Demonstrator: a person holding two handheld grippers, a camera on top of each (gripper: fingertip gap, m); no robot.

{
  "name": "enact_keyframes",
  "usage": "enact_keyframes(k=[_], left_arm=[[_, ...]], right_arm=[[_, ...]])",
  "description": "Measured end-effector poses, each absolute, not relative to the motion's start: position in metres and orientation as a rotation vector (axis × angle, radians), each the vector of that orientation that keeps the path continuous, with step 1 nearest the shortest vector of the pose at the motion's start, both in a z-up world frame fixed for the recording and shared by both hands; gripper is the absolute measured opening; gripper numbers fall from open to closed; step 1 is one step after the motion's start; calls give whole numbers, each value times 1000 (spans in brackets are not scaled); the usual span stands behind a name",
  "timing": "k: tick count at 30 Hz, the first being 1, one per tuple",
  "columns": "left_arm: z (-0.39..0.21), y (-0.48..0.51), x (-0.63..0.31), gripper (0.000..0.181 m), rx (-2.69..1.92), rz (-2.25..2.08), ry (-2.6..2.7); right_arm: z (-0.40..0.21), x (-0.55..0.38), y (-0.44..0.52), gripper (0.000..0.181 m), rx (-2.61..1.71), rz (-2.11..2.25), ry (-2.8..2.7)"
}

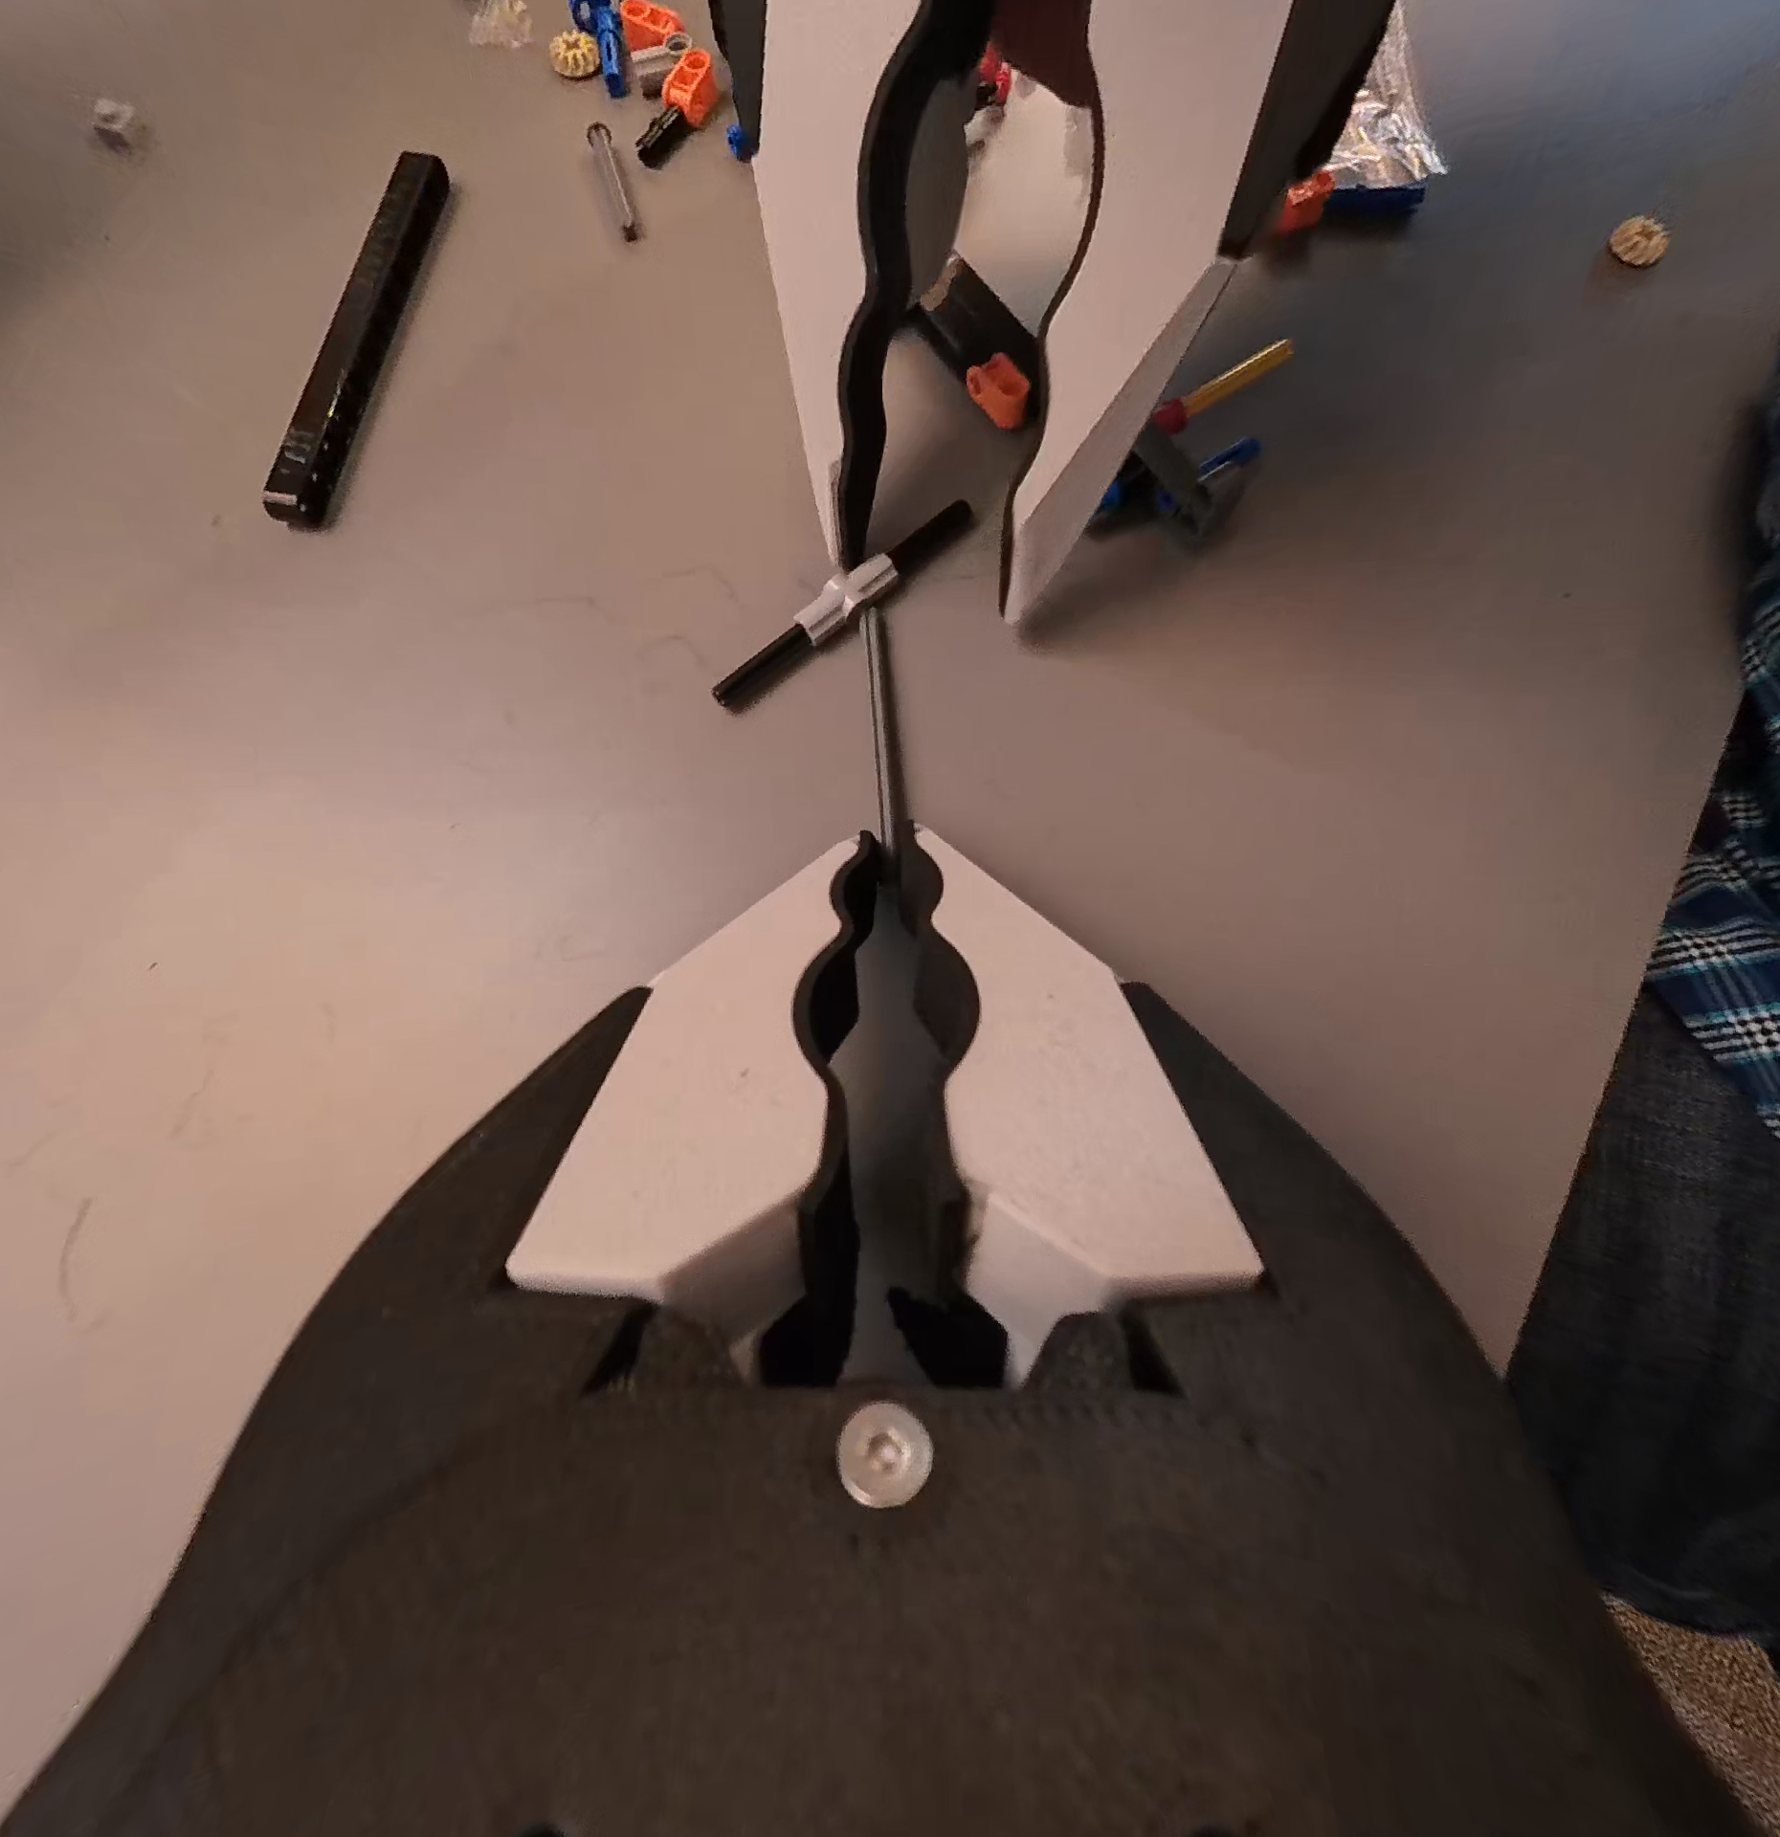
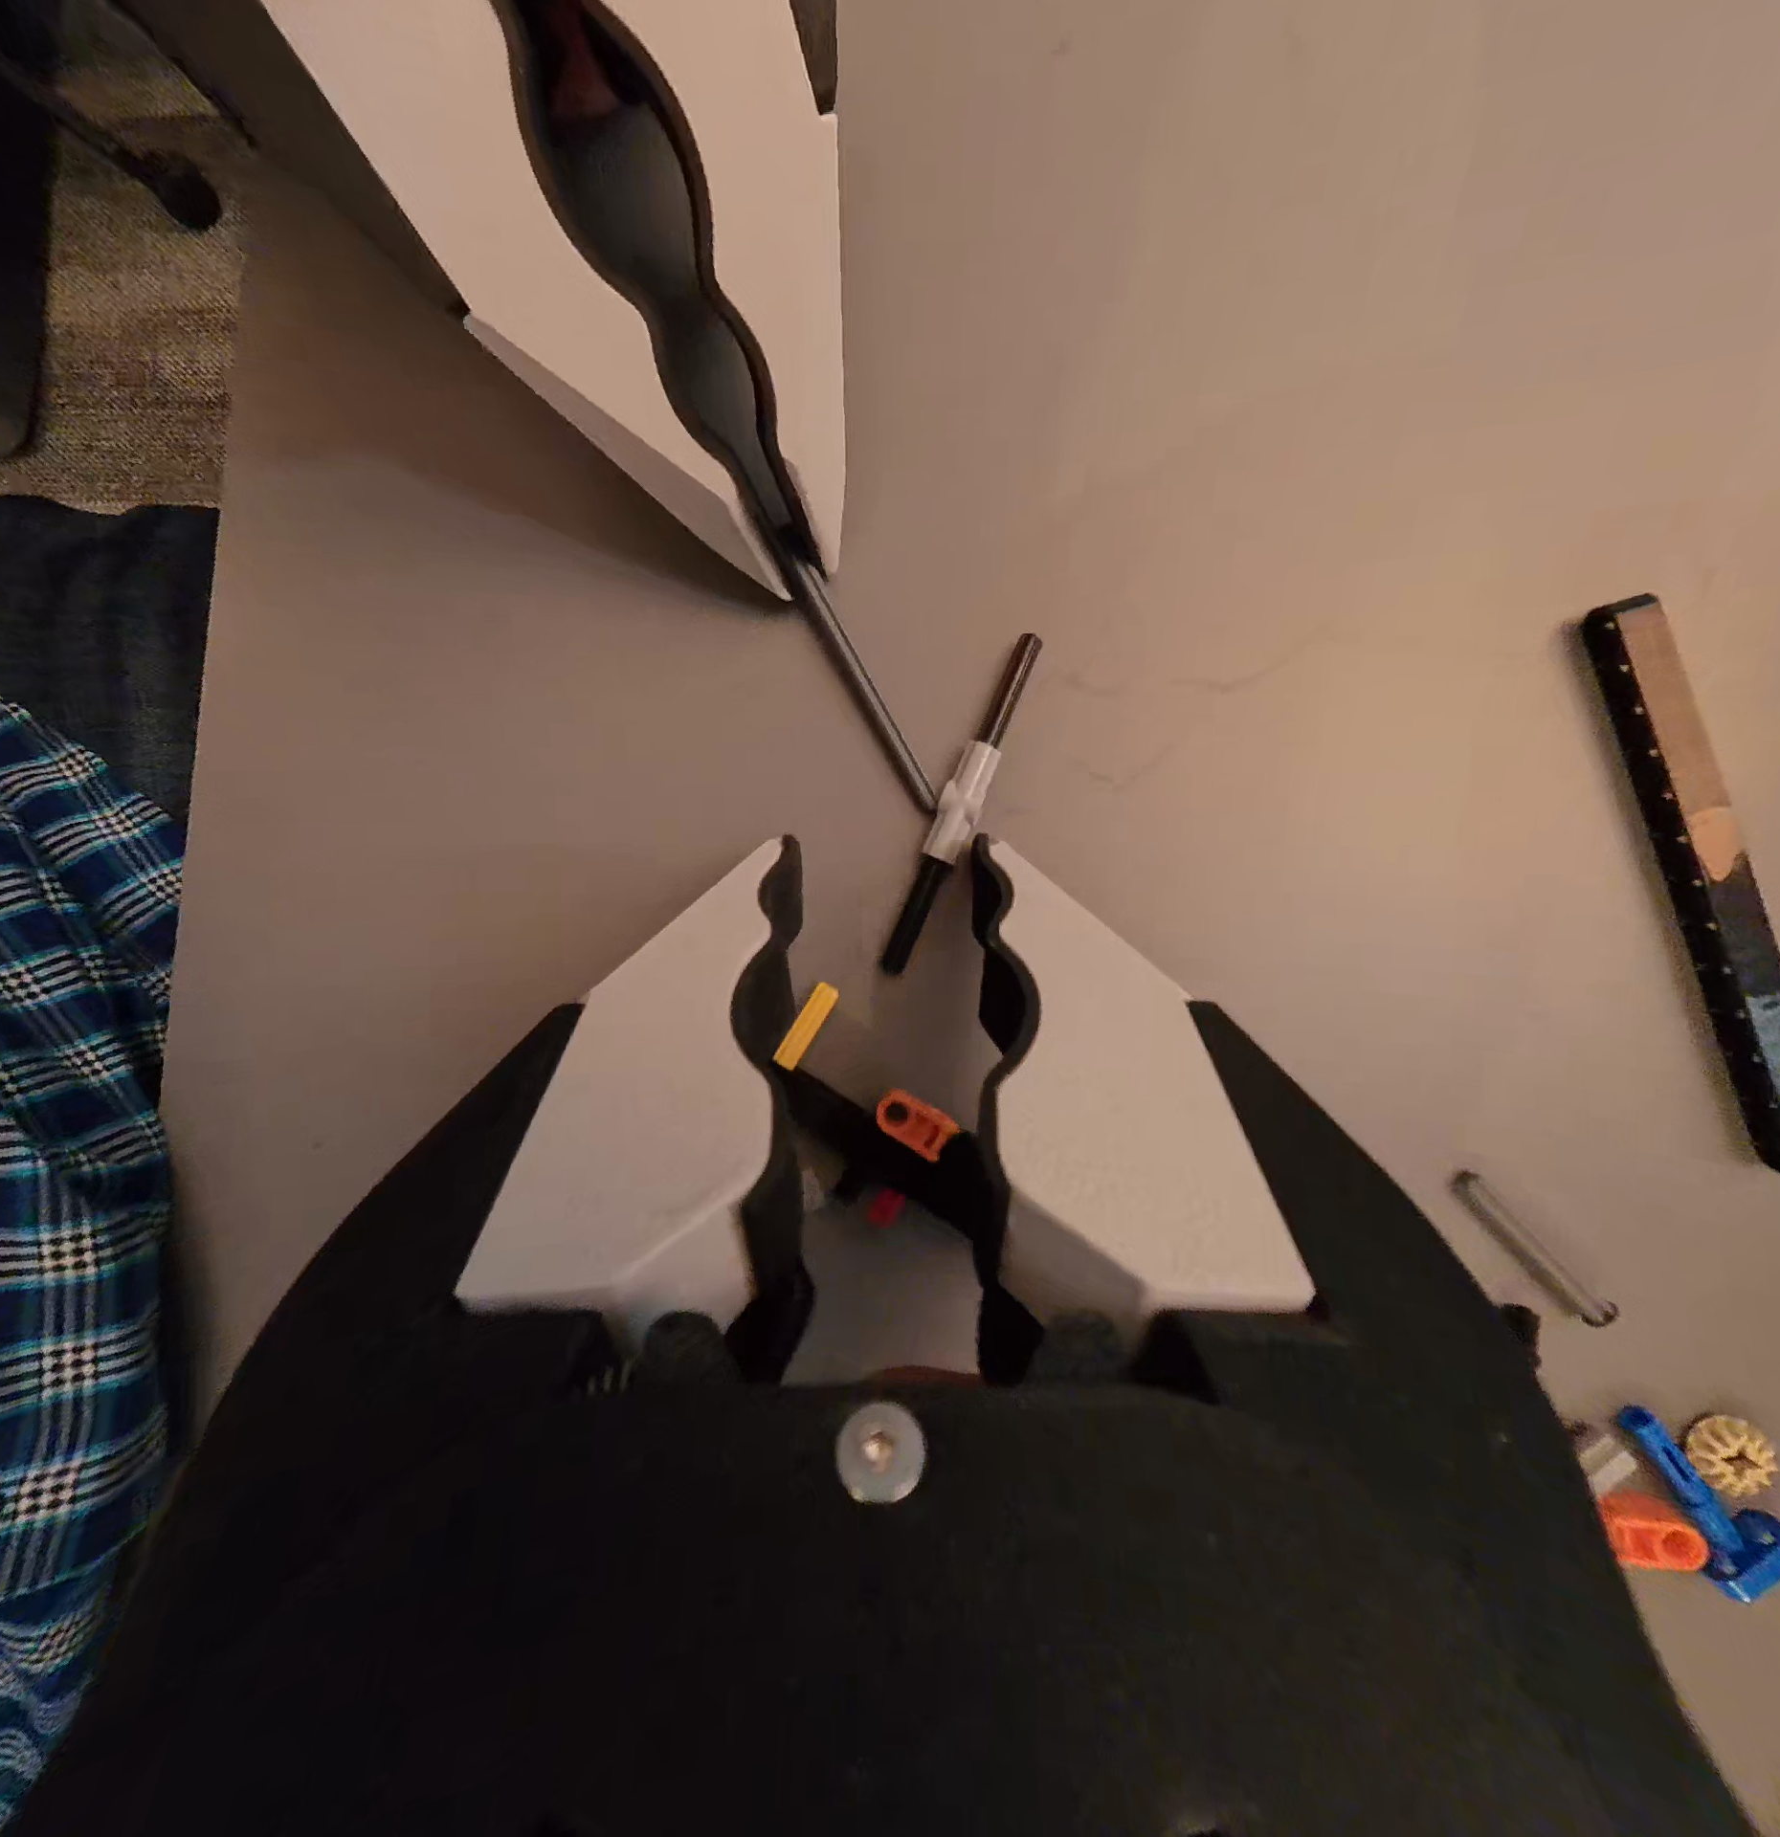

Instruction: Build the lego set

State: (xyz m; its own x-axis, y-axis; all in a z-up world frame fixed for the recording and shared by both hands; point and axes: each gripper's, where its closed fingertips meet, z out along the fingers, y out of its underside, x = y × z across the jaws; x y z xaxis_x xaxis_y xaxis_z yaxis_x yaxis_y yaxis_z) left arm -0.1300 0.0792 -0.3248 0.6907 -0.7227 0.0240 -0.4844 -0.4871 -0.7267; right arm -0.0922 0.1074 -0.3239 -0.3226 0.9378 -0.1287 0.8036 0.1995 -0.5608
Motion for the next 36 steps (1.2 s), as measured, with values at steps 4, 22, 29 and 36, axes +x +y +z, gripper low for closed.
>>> enact_keyframes(k=[4,22,29,36], left_arm=[[-325,80,-130,1,-2196,-411,887],[-324,81,-130,1,-2205,-414,848],[-324,84,-130,1,-2204,-408,854],[-325,87,-126,1,-2203,-407,878]], right_arm=[[-324,-94,107,31,-1675,815,-2216],[-323,-95,106,28,-1693,853,-2185],[-323,-96,105,28,-1692,873,-2179],[-321,-97,103,29,-1684,877,-2191]])
